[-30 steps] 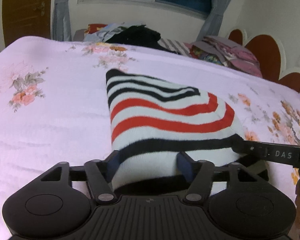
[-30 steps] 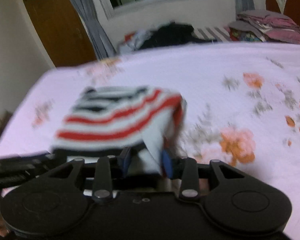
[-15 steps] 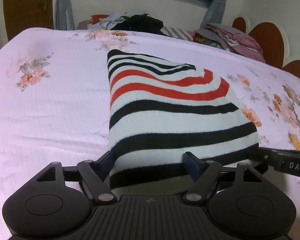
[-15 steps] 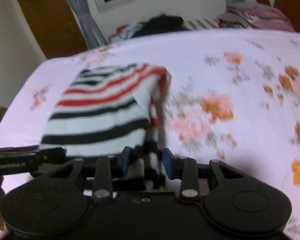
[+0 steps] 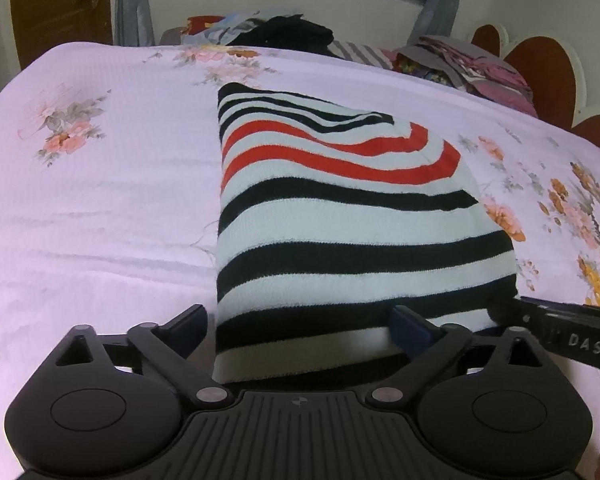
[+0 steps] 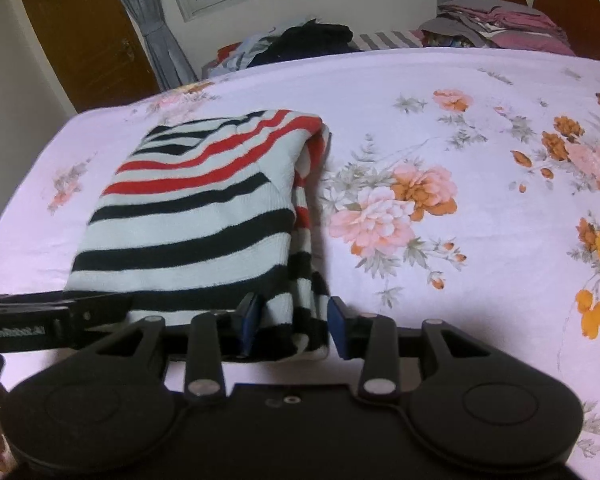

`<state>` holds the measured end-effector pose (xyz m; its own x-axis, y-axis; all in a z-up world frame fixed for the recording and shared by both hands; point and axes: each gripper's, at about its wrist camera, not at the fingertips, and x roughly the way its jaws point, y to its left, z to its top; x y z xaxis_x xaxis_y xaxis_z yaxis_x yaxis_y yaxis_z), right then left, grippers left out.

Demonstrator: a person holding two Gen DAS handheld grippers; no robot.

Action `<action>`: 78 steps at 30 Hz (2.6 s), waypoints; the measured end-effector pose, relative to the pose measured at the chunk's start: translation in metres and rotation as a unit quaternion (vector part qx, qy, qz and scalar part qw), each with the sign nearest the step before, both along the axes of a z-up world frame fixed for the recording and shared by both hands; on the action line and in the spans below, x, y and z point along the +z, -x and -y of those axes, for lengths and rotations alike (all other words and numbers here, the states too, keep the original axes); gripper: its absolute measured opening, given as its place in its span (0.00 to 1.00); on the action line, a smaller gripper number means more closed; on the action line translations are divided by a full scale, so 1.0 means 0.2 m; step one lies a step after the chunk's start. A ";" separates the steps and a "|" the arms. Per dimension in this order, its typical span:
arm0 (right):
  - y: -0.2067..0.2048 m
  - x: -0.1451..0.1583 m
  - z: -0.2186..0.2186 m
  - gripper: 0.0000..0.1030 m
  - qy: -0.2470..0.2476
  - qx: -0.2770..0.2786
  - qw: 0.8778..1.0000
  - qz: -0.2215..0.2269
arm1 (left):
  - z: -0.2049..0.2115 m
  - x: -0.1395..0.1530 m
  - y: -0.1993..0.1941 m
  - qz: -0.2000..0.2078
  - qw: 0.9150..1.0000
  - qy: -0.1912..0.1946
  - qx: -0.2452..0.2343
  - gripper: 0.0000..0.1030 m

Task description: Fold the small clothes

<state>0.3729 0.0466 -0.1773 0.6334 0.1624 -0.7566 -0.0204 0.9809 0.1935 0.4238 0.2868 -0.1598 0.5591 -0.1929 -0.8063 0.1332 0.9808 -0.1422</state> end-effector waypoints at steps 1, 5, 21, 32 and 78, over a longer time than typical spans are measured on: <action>0.00 -0.02 0.00 0.38 0.001 -0.002 1.000 -0.005 | 0.00 0.00 0.00 -0.003 1.000 -0.001 0.000 1.00; 0.00 -0.02 0.00 0.40 0.005 -0.005 1.000 -0.011 | 0.00 0.00 -0.02 -0.017 1.000 -0.007 0.010 1.00; 0.01 0.13 -0.04 0.48 0.017 0.008 0.999 0.026 | 0.00 0.02 -0.02 -0.055 0.997 -0.035 0.037 1.00; -0.01 0.07 -0.01 0.55 0.038 -0.005 0.999 0.007 | -0.01 0.11 0.00 -0.024 0.993 -0.087 0.073 1.00; 1.51 0.94 0.23 0.95 0.051 0.035 0.978 0.197 | 0.12 0.97 1.62 0.121 0.986 -0.058 0.097 1.00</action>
<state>0.0719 0.0012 0.0112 0.8692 0.1513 -0.4707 -0.1407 0.9884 0.0579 0.0998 0.2624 0.0350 0.7556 0.0230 -0.6547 -0.0432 0.9990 -0.0148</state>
